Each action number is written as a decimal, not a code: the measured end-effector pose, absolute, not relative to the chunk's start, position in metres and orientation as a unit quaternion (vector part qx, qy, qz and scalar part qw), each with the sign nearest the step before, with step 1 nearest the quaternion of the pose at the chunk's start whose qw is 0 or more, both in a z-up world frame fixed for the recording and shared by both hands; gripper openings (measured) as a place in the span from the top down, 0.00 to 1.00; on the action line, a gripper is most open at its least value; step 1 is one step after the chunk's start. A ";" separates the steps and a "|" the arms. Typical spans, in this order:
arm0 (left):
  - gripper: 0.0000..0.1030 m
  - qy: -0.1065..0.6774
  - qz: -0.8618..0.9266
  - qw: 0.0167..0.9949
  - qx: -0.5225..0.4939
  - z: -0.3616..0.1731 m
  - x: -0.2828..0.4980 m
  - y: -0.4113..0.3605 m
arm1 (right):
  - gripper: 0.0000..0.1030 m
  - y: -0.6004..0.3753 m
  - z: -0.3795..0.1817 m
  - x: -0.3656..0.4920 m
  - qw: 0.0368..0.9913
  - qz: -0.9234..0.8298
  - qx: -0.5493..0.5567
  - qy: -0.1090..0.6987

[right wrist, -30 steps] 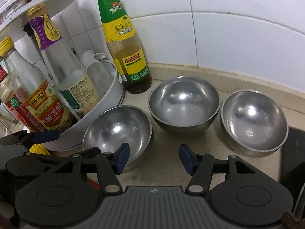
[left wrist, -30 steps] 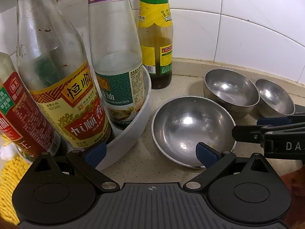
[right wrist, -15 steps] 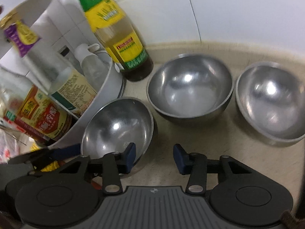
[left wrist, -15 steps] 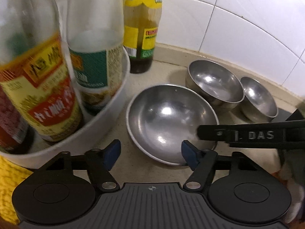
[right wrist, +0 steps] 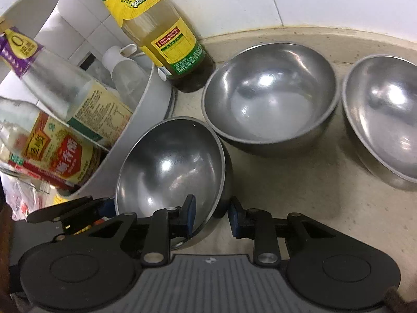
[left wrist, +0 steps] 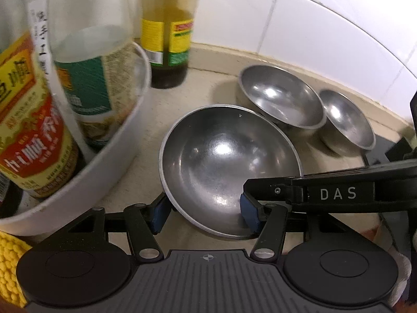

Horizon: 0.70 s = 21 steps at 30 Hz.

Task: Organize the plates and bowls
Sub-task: 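Grasp the rim of a steel bowl with both grippers, then lift the steel bowl and carry it toward another steel bowl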

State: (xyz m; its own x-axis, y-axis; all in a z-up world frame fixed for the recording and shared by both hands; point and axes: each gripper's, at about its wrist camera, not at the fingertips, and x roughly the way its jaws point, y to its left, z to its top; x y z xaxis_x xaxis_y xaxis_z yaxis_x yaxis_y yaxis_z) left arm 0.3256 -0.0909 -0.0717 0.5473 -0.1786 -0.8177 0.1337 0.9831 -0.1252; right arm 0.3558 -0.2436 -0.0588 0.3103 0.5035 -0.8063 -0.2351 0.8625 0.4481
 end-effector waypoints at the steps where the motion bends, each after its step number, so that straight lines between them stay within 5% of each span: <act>1: 0.36 0.467 -0.094 0.879 -0.020 -0.071 0.323 -0.095 | 0.76 -0.247 -0.057 0.352 0.800 0.230 0.122 0.541; 21: 0.35 0.471 -0.164 0.866 0.034 -0.076 0.305 -0.150 | 0.76 -0.313 -0.046 0.311 0.796 0.166 0.142 0.564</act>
State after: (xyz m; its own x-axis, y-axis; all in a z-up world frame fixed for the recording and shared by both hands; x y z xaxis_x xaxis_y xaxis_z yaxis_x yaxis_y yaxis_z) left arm 0.3053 -0.1501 -0.0755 0.5019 -0.2525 -0.8273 0.3159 0.9439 -0.0964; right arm 0.3113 -0.3130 -0.0459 0.3075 0.4256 -0.8511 -0.1044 0.9041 0.4144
